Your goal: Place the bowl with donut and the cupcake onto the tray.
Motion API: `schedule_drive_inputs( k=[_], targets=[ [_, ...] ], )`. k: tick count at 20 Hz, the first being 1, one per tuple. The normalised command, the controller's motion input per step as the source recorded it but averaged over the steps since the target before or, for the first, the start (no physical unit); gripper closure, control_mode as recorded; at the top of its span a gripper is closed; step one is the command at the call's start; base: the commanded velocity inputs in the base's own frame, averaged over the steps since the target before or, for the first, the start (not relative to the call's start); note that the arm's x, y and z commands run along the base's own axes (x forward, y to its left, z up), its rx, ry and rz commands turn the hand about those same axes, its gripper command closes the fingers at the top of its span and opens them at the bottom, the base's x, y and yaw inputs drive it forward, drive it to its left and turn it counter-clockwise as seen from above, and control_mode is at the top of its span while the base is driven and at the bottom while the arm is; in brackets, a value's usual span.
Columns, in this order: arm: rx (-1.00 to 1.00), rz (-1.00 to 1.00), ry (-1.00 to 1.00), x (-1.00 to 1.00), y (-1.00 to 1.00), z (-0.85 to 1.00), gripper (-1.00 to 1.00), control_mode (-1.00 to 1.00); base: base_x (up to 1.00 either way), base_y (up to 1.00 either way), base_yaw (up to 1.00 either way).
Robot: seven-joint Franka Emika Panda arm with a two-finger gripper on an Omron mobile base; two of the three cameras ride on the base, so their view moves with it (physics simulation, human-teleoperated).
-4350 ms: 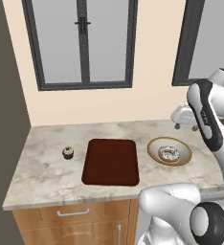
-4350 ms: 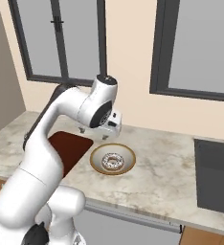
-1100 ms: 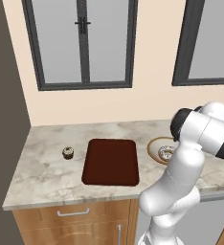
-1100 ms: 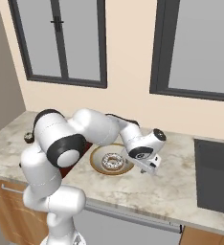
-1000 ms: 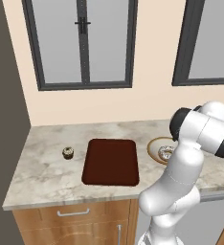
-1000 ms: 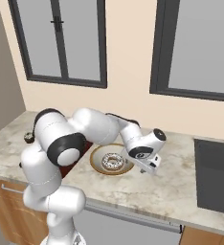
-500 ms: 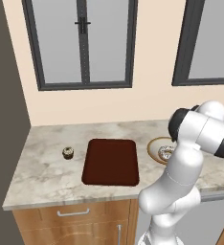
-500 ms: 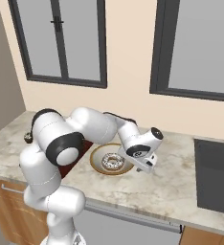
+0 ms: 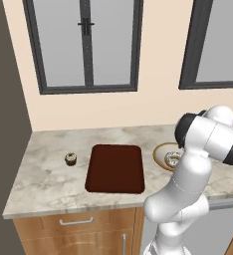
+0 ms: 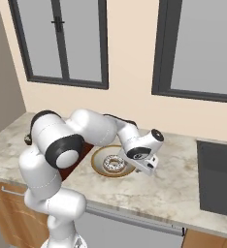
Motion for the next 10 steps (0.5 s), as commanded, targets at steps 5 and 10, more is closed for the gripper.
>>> schedule_drive_inputs(
  k=[5, 10],
  targets=[
    [0.00, 0.00, 0.00, 0.00, 0.00, 0.00, 1.00, -1.00, 0.00, 0.00, 0.00],
    [0.05, 0.00, -0.03, -0.12, 0.00, 0.13, 1.00, -1.00, 0.00, 0.00, 0.00]
  ],
)
